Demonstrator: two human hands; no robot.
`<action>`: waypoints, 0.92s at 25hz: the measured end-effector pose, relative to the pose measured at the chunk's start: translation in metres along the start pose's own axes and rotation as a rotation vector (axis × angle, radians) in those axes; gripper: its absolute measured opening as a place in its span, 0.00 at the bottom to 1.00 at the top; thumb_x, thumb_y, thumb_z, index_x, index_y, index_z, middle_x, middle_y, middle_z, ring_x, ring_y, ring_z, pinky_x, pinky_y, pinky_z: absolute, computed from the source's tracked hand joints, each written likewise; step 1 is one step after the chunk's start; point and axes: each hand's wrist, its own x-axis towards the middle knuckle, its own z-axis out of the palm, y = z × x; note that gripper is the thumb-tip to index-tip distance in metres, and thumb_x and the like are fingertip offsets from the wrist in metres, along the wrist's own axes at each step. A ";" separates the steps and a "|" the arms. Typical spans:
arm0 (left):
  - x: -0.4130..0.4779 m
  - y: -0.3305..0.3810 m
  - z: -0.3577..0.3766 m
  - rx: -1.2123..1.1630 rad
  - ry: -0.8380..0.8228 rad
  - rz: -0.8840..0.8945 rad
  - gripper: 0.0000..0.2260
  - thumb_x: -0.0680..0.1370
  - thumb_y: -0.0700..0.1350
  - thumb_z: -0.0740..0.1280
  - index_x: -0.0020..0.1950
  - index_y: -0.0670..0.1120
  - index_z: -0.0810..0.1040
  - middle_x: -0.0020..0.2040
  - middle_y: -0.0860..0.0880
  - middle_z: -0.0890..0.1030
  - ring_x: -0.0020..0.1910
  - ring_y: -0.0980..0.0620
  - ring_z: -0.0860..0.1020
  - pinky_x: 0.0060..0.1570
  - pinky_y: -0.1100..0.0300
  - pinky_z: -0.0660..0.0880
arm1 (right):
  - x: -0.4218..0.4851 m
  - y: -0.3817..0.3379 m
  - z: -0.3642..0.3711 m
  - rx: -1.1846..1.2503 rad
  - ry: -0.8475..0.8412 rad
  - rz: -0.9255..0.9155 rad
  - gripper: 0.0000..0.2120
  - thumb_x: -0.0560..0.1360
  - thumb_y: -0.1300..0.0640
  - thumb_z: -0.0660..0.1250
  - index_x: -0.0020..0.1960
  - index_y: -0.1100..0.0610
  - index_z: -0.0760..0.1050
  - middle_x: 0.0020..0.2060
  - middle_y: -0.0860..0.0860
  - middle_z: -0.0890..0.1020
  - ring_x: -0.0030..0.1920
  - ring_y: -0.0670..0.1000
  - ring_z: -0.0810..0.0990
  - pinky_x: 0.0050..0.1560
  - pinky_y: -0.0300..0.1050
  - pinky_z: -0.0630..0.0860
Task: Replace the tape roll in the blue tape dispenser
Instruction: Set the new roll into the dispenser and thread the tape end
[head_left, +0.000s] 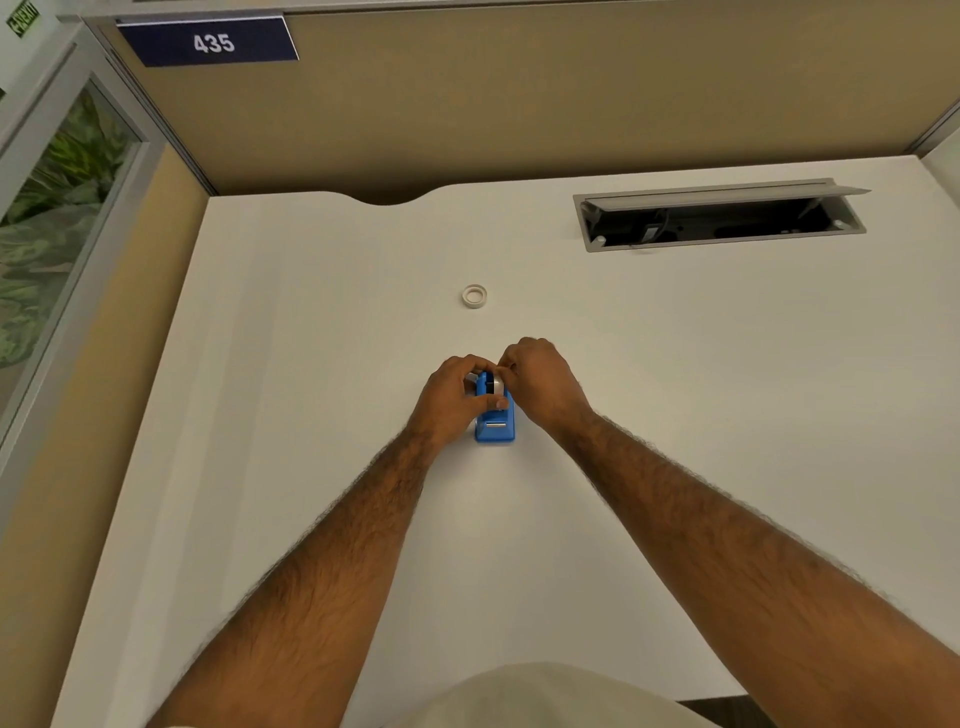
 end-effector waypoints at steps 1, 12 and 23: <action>0.000 0.000 0.000 -0.002 0.003 -0.003 0.21 0.69 0.46 0.79 0.58 0.49 0.77 0.55 0.51 0.79 0.53 0.50 0.78 0.56 0.56 0.76 | 0.000 0.000 0.000 -0.002 -0.001 -0.004 0.12 0.80 0.56 0.61 0.51 0.61 0.81 0.46 0.55 0.81 0.48 0.53 0.77 0.51 0.47 0.77; -0.001 0.000 0.001 -0.013 0.007 -0.015 0.22 0.69 0.46 0.79 0.60 0.48 0.77 0.56 0.51 0.79 0.54 0.50 0.78 0.55 0.57 0.76 | 0.003 0.003 0.003 0.049 0.004 -0.006 0.10 0.80 0.59 0.61 0.51 0.61 0.80 0.46 0.56 0.82 0.47 0.52 0.77 0.49 0.44 0.75; -0.003 -0.001 -0.001 -0.014 0.008 0.028 0.21 0.68 0.45 0.80 0.58 0.49 0.78 0.57 0.51 0.79 0.53 0.51 0.78 0.53 0.59 0.76 | -0.003 0.010 0.003 0.069 0.004 -0.047 0.10 0.80 0.57 0.62 0.52 0.59 0.80 0.48 0.53 0.81 0.49 0.51 0.75 0.49 0.43 0.72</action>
